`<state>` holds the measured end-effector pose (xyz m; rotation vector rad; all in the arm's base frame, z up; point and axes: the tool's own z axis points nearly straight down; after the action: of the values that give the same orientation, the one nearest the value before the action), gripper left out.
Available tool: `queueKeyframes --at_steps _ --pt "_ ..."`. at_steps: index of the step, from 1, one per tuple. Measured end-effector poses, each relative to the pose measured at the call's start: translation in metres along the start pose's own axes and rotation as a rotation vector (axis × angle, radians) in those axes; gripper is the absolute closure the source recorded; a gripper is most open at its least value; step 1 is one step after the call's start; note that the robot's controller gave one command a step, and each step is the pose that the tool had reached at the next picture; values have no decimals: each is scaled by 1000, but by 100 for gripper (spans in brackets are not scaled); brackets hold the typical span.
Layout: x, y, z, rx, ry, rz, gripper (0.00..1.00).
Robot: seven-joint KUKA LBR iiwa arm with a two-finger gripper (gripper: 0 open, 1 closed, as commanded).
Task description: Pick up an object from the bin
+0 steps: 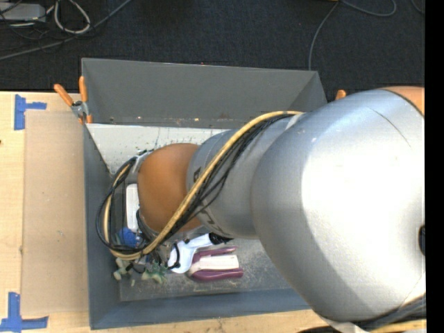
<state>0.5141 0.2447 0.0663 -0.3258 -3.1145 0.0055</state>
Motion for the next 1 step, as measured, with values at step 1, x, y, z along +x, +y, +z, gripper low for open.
queueKeyframes --at_steps 1 --pt "0 -1 -1 0 0 5 100"
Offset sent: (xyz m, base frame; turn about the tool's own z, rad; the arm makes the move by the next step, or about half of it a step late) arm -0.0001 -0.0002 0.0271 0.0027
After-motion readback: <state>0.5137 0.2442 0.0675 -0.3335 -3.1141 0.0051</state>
